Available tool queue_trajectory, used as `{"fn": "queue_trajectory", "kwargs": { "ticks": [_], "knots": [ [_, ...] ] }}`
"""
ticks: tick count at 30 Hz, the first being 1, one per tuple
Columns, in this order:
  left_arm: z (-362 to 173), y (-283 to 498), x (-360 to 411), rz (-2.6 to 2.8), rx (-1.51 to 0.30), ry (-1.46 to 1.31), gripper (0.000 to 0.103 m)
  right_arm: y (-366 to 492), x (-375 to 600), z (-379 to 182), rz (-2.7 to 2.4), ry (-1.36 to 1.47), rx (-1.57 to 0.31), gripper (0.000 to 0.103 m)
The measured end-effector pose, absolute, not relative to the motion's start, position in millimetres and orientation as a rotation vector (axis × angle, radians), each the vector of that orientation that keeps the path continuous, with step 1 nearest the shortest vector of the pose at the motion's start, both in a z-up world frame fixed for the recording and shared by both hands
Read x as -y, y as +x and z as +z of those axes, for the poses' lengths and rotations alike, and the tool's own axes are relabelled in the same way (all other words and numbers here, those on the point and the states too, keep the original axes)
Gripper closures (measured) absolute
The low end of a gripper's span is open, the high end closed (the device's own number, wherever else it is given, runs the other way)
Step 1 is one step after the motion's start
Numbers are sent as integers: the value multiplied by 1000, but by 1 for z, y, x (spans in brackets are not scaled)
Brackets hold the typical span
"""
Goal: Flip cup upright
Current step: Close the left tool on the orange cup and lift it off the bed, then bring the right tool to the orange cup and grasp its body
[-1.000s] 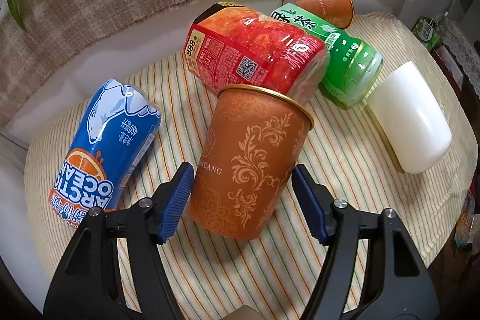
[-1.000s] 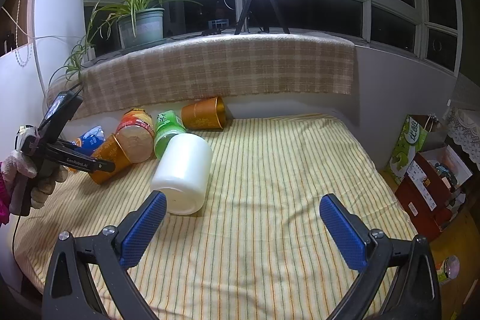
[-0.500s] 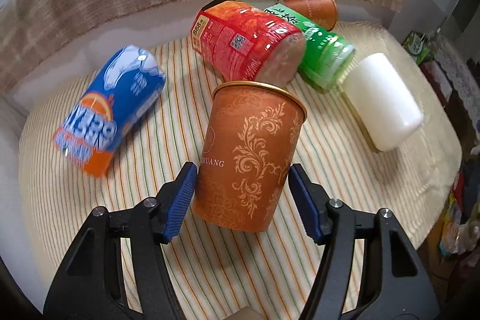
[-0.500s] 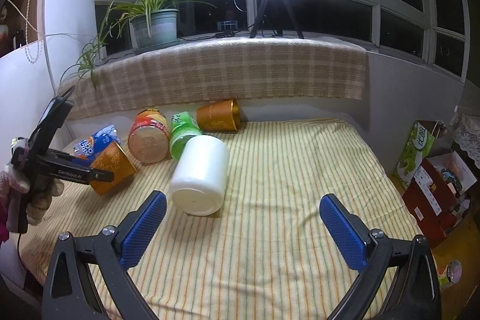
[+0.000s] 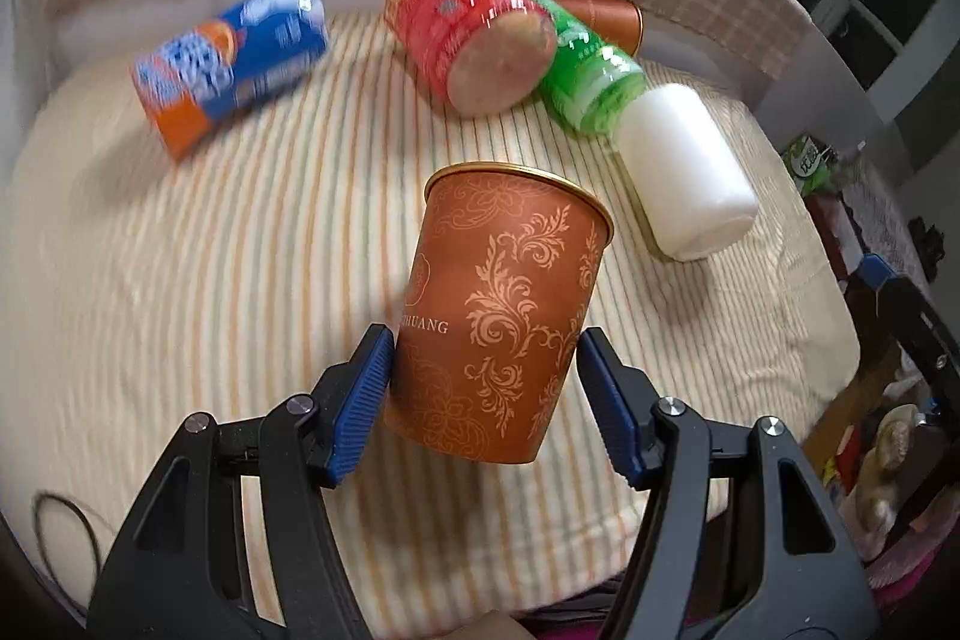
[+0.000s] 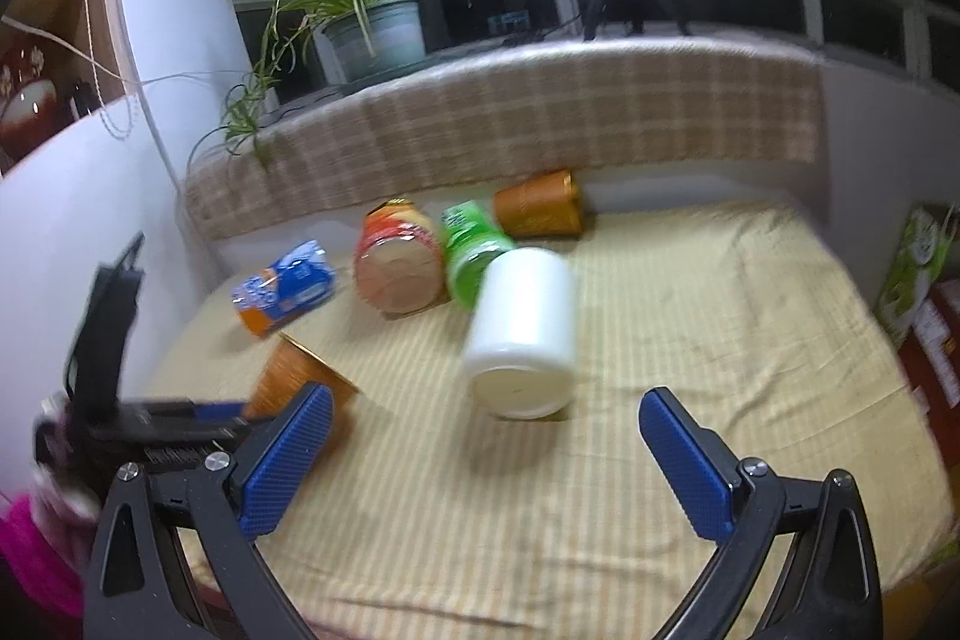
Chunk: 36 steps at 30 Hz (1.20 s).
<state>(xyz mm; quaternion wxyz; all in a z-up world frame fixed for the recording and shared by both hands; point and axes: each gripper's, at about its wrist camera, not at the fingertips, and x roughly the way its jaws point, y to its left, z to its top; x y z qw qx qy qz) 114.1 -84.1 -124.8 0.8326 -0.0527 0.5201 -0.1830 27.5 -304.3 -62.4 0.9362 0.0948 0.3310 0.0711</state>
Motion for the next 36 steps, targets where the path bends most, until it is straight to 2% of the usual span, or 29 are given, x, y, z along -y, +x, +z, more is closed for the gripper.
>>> {"fn": "queue_trajectory", "kwargs": {
  "ticks": [10,14,26,36],
  "knots": [
    [-136,102,83,-365,-1115,-190,38,43,290,-73,258,341,-774,0],
    [-131,96,78,-354,-1094,-161,27,48,284,-75,284,382,-802,0],
    [-87,44,21,-225,-923,-55,26,70,252,-87,333,396,-886,0],
    [-61,-12,-24,-163,-876,-171,26,87,217,-102,355,347,-936,0]
  ]
}}
